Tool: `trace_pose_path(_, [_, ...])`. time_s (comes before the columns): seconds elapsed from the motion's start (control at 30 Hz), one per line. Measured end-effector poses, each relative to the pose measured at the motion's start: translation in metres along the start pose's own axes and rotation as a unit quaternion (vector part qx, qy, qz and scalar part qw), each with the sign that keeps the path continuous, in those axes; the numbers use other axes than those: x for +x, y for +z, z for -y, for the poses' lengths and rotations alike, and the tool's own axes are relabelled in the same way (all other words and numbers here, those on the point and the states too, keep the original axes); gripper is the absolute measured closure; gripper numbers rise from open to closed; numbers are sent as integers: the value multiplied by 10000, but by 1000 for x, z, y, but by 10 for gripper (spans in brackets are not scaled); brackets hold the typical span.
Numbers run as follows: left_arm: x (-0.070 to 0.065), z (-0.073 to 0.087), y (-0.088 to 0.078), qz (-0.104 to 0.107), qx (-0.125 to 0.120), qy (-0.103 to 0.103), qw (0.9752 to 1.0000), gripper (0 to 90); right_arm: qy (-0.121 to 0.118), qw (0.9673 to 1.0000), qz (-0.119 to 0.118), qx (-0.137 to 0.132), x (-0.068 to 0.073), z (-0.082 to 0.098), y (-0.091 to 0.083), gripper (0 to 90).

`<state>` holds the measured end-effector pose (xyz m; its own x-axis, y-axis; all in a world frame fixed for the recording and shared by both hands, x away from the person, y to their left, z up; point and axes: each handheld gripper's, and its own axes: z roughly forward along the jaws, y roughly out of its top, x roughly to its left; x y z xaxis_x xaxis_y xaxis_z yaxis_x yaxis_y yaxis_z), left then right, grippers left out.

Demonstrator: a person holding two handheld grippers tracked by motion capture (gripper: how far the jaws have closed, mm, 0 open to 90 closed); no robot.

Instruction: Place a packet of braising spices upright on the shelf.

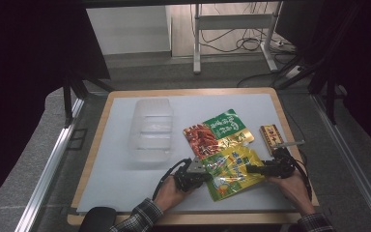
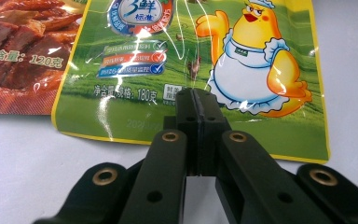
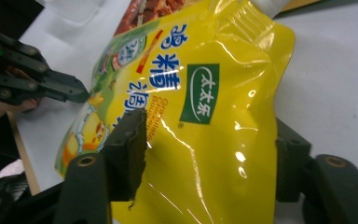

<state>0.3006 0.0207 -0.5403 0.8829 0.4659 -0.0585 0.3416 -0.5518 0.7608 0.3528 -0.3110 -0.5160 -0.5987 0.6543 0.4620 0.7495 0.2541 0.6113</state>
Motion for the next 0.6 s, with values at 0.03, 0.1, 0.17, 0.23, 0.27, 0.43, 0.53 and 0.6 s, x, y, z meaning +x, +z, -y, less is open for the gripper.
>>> trace_pose_path(0.03, [0,0,0,1,-20,-27,10000,900,30,9999,-91,-32,-1,-1,0,442])
trace_pose_path(0.1, [0,0,0,13,-33,-40,10000,900,54,9999,-116,-52,-1,-2,-1,502])
trace_pose_path(0.17, [1,0,0,21,-32,-32,10000,900,28,9999,-128,-50,-1,-3,-1,560])
trace_pose_path(0.23, [1,0,0,25,-30,-40,10000,900,-73,10000,-1,-60,0,-4,-2,666])
trace_pose_path(0.27, [1,0,0,25,-33,-42,10000,900,-119,9999,65,-68,1,-4,-2,704])
trace_pose_path(0.43, [-1,1,-1,-45,-53,64,10000,900,-216,9995,235,-3,4,-5,-3,863])
trace_pose_path(0.53, [-3,0,-3,-125,-88,103,9998,900,-332,9990,295,4,9,-6,-5,881])
trace_pose_path(0.6, [-4,-1,-7,-228,-109,123,9996,900,-329,9991,244,-61,10,-7,-7,885])
